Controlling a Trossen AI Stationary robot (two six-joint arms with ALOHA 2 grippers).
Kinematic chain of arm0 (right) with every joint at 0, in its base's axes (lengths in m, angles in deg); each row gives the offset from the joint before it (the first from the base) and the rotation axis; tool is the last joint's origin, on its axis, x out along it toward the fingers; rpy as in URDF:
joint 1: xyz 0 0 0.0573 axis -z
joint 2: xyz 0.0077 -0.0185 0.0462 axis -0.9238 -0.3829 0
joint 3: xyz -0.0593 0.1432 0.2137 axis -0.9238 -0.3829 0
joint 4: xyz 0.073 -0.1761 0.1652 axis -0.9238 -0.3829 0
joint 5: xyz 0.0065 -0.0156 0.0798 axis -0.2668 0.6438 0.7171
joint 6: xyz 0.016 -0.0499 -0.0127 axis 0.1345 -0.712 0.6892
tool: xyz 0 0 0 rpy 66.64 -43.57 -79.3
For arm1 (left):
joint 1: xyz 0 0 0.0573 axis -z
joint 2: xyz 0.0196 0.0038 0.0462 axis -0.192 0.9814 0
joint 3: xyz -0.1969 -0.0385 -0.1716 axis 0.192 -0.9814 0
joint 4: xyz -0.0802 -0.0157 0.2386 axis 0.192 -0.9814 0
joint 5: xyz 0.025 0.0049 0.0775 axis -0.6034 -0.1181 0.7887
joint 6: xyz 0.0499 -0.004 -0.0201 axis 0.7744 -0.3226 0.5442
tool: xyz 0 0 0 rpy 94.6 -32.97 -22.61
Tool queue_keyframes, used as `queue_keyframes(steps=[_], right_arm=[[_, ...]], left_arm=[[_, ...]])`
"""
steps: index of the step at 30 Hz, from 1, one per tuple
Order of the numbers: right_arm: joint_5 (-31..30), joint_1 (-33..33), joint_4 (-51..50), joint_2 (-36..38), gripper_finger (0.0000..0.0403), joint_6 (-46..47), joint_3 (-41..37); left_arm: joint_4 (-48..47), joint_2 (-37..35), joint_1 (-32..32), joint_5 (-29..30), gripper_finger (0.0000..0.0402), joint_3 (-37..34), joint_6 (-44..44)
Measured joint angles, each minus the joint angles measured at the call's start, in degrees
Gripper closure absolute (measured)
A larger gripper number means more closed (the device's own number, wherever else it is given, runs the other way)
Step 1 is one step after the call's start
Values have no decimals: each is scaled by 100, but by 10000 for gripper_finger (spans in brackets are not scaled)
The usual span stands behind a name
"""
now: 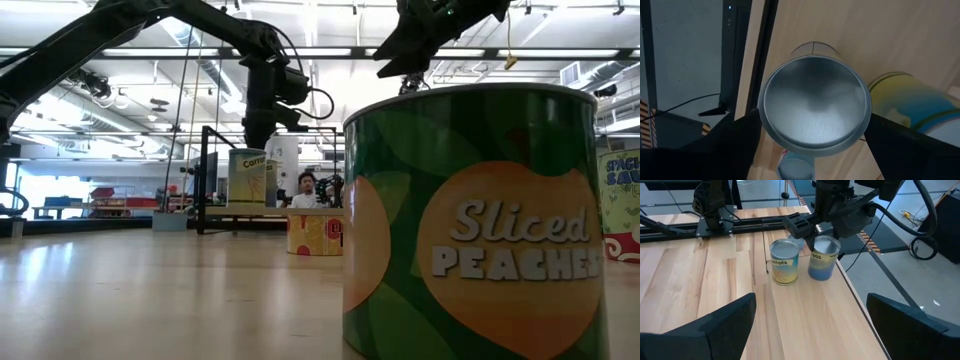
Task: Pick and place cans onto a shelf
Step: Put the blue can on the shelf aligned with the light orange can, then put the light green can on the shelf
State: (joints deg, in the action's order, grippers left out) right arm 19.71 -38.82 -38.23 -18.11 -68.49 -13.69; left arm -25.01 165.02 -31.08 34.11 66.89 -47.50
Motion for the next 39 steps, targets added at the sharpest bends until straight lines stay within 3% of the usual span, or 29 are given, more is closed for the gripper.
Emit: queue_keyframes(steps=[17,26,33,39], right_arm=[[46,0,0,0,15,2,0],[47,0,2,0,15,-2,0],[646,-37,-4,0,15,-18,0],[647,-384,-354,110,24,-57,0]], left_arm=[[-5,-66,0,200,53,0,-79],[-124,-454,75,113,53,11,-194],[-338,-1179,600,-366,53,11,-1176],[-713,-1949,1716,-369,53,8,-2747]])
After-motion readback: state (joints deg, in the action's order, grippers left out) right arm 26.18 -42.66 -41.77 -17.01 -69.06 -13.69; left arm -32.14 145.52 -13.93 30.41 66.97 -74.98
